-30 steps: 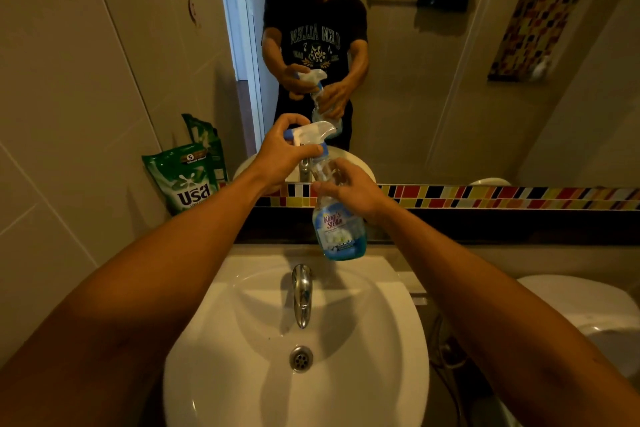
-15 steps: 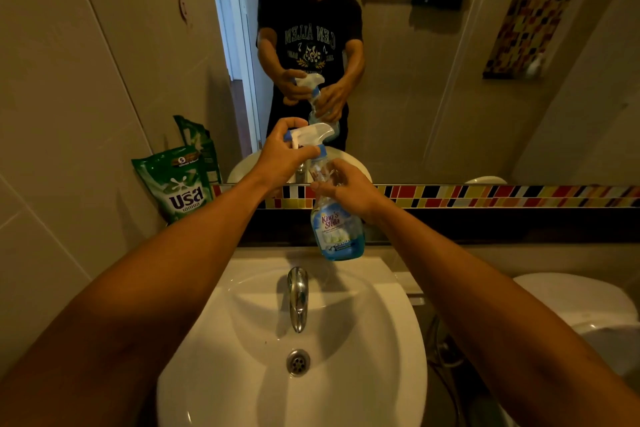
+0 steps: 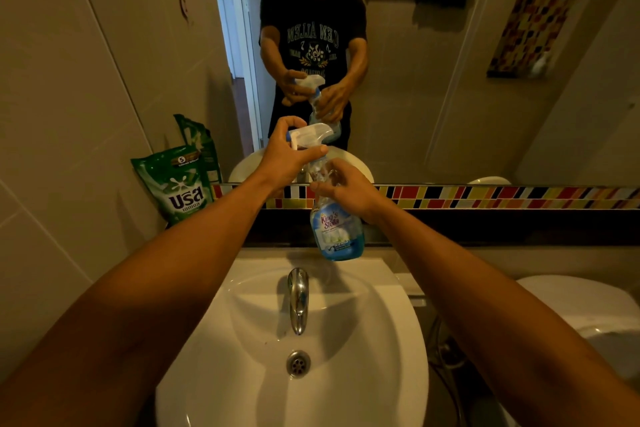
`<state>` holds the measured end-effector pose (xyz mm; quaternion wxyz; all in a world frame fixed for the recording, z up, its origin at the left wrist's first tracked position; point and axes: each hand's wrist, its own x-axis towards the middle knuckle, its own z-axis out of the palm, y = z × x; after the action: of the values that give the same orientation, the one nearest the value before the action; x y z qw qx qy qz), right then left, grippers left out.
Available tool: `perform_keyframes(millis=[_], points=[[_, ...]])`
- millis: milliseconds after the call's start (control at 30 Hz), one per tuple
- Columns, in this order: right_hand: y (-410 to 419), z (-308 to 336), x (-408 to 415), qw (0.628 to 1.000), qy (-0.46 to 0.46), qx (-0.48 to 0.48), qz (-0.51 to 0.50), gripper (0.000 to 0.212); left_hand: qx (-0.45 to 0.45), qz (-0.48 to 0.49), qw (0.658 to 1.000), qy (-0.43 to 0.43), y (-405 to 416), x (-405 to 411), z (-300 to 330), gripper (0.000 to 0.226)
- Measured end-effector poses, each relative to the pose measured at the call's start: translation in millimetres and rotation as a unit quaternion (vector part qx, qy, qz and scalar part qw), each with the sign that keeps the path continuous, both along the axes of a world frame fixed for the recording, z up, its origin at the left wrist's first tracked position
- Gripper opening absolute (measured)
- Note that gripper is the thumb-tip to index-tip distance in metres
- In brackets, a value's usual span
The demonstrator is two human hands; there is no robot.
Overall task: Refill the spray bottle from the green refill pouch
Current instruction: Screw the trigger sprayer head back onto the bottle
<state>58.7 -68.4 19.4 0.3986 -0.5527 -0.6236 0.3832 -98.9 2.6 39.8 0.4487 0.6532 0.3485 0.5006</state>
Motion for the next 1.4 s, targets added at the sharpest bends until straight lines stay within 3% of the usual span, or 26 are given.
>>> perform_keyframes(millis=[200,433,633,833,1100,1400], points=[[2.1,-0.5,-2.5,1.000,0.008,-0.010,0.001,0.025,-0.018,-0.006,0.999,0.026,5.4,-3.7,2.5,0.056],[2.0,4.0,-3.9,1.000,-0.001,-0.003,0.010,0.032,0.019,0.014,1.000,0.004,4.6,-0.9,-1.8,0.061],[4.3,1.2,-2.5,1.000,0.009,-0.004,0.002,0.030,-0.013,-0.011,1.000,0.021,9.4,-3.6,0.9,0.059],[4.9,1.2,-3.5,1.000,0.003,0.002,-0.008,0.055,0.035,0.023,0.999,-0.005,9.5,4.2,-6.0,0.061],[9.4,-3.5,-1.2,1.000,0.007,-0.008,-0.001,0.029,0.030,-0.003,0.999,0.015,14.6,-0.4,-4.8,0.056],[17.9,-10.2,-3.3,1.000,-0.006,0.009,-0.020,0.037,0.016,0.015,1.000,0.014,16.9,1.2,-12.3,0.061]])
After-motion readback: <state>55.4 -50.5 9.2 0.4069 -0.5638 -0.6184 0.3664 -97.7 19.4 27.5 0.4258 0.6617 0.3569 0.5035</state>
